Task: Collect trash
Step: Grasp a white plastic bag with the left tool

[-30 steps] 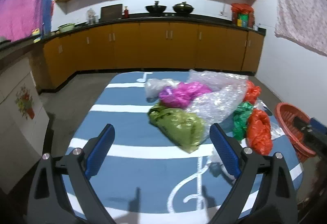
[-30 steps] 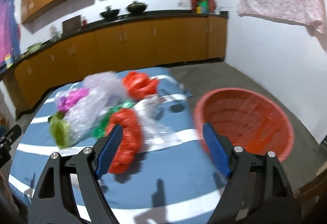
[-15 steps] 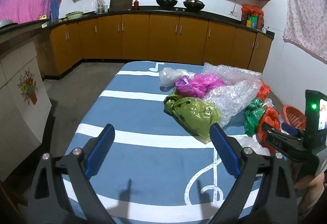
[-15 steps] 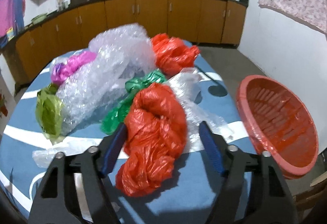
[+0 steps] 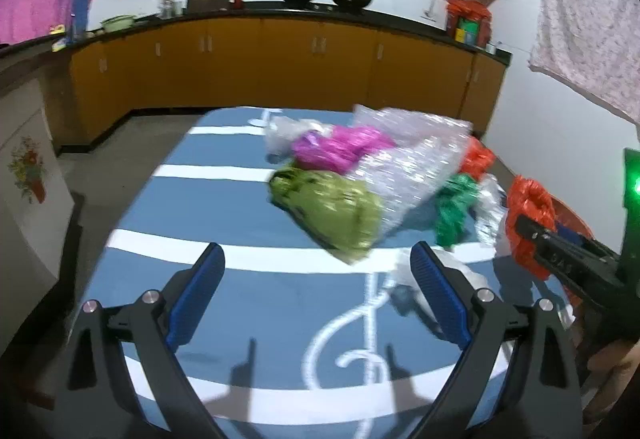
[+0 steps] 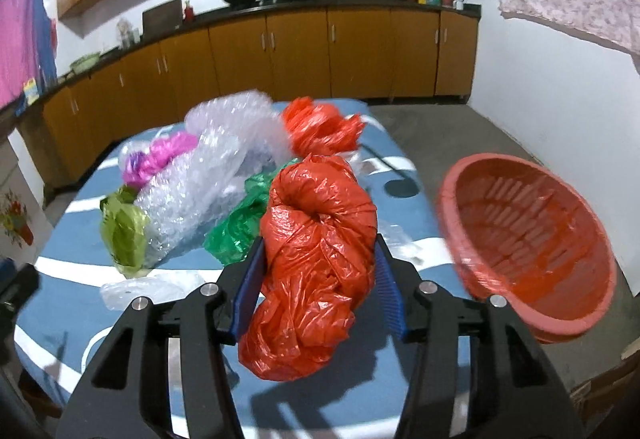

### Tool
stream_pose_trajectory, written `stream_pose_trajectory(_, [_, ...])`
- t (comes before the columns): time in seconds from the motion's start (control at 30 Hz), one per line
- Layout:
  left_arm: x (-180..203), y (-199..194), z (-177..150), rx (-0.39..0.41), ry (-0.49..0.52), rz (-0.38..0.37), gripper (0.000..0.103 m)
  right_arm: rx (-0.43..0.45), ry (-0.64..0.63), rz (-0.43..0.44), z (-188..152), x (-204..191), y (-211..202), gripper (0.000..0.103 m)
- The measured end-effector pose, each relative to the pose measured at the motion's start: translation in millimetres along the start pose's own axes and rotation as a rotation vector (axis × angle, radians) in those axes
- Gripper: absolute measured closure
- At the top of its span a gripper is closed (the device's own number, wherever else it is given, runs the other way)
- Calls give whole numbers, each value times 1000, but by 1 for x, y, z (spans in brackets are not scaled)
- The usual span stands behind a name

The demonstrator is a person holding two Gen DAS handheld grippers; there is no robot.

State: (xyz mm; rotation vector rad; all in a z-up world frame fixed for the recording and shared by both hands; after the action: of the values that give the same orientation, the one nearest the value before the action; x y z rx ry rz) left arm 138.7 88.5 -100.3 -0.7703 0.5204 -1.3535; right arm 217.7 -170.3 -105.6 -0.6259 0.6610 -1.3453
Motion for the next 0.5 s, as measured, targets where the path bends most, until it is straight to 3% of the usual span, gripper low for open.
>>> stream_pose_trajectory(0.13, [35,9,-2,-32,42,-63,11,26,28,-63,-5,27,-19,50])
stream_pose_trajectory(0.27, [71,22,-6,-58,108,-81,11,34,74,-119,-12,57,-34,50])
stream_pose_trajectory(0.5, [104,63,-16,-147,167,-18,11,15,143,-160,-26,92,-40,50])
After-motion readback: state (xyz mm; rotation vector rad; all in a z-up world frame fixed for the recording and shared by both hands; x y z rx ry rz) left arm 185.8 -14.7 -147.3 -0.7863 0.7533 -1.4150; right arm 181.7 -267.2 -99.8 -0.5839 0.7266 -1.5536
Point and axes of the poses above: each gripper's, at about its wrist camera, not at the fingertips, and y roughly the way its jaws point, x to its right, z to its top, the point moved 5 cm from there along y, roughly the way its jaws point, and after that the axes turned 12 degrees about -x, right-handed, at the moved point
